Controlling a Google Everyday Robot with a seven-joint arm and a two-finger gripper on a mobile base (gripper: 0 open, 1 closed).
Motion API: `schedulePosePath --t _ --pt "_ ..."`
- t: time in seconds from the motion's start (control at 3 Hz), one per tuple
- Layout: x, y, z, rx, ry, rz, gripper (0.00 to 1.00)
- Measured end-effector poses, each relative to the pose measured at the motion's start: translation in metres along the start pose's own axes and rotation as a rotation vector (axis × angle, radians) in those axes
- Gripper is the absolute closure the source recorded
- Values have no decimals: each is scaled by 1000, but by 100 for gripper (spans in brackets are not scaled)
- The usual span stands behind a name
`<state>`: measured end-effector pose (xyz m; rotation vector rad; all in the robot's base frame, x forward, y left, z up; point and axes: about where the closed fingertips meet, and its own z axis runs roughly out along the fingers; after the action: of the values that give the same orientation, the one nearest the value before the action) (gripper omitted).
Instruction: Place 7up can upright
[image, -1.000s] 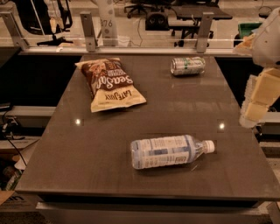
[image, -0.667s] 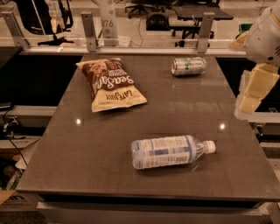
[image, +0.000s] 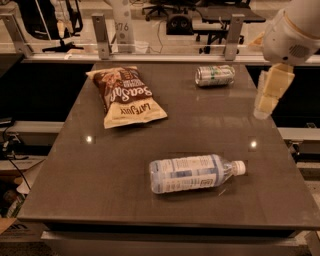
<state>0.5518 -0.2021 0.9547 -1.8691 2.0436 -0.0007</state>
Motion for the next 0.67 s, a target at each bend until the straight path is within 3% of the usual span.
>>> schedulePosePath --t 0.67 --pt "-5 -69 47 -1 15 -84 0"
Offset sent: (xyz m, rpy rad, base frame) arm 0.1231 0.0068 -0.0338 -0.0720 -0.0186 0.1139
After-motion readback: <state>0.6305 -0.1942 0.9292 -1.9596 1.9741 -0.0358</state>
